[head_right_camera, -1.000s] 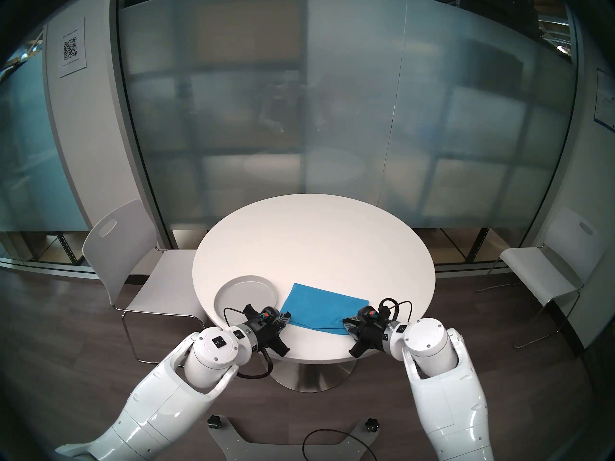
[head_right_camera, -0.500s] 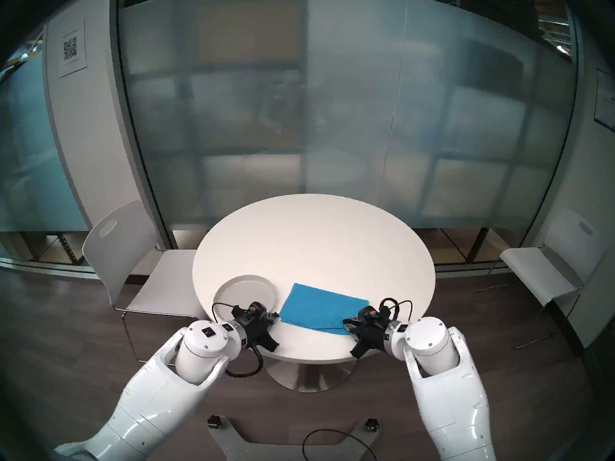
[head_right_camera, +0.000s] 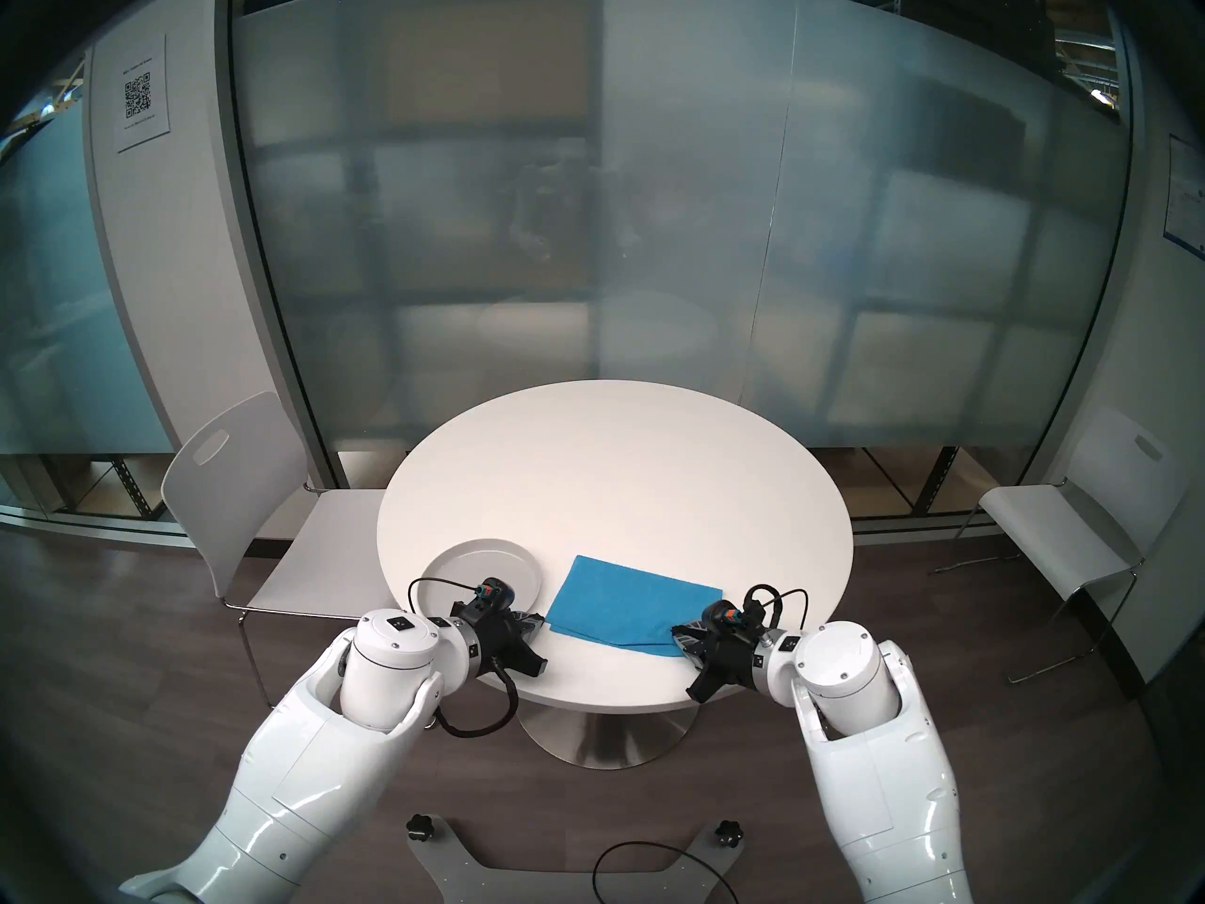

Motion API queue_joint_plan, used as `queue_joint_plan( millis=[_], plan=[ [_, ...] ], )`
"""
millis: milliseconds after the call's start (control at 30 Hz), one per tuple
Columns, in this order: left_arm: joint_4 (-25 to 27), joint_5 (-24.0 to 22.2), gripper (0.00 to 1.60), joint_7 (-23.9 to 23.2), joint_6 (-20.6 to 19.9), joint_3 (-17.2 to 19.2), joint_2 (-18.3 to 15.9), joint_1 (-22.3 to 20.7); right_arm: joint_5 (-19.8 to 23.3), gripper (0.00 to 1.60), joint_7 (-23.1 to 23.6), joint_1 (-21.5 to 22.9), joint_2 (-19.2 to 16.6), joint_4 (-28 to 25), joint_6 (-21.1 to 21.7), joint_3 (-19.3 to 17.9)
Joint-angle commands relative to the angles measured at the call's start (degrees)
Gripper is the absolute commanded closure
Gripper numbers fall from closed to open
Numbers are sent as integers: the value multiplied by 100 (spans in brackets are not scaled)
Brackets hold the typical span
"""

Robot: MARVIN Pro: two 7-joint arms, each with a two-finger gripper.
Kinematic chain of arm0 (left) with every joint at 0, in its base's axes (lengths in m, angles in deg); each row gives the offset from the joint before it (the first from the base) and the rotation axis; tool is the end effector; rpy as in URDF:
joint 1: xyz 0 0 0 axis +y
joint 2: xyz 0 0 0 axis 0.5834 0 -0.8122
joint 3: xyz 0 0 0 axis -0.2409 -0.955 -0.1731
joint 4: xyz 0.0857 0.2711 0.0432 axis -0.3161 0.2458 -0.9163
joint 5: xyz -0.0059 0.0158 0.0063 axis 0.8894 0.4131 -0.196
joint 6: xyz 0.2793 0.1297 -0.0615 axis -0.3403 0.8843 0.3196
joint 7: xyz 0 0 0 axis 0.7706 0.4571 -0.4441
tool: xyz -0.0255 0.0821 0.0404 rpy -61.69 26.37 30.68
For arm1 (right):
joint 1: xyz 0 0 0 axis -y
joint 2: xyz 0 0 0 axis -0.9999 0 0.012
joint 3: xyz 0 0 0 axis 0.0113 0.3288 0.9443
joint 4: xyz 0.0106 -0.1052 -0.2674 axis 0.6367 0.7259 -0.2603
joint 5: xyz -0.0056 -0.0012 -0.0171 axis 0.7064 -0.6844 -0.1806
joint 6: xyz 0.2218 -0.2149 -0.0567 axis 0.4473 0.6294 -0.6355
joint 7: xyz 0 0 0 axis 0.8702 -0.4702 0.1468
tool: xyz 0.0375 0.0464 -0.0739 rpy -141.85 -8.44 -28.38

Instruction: Fold the napkin in half twice and place it beside the plate

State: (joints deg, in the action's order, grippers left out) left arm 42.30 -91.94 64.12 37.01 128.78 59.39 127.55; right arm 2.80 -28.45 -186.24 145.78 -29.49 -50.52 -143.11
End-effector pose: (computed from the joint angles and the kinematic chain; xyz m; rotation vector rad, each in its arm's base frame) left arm 0.3706 -0.0777 -0.3474 2.4698 -0.7033 1.2281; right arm 0.3588 -0.0389 -0.3493 -2.3671 -1.2330 -1.3283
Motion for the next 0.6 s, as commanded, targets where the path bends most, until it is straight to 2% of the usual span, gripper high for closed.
queue_joint_plan(
  millis=[0, 133, 167, 333, 467, 533, 567],
  plan=[
    [339, -334, 128, 22, -358, 253, 339, -48, 10, 93, 5, 77, 13, 22, -11, 13],
    [372, -442, 123, 44, -595, 324, 456, -106, 4, 93, 19, 106, 19, 24, 2, 21],
    [378, -448, 104, 43, -620, 324, 462, -113, 2, 93, 20, 109, 20, 23, 5, 21],
    [423, -467, 103, 141, -714, 366, 523, -102, 4, 93, 15, 121, 23, 51, -12, 5],
    [400, -519, 95, 159, -755, 414, 528, -146, 6, 93, 12, 132, 24, 75, -37, 0],
    [409, -522, 84, 188, -741, 419, 539, -152, 7, 93, 14, 142, 24, 88, -47, 1],
    [402, -523, 85, 217, -738, 421, 560, -162, 8, 92, 16, 147, 25, 93, -51, 1]
  ],
)
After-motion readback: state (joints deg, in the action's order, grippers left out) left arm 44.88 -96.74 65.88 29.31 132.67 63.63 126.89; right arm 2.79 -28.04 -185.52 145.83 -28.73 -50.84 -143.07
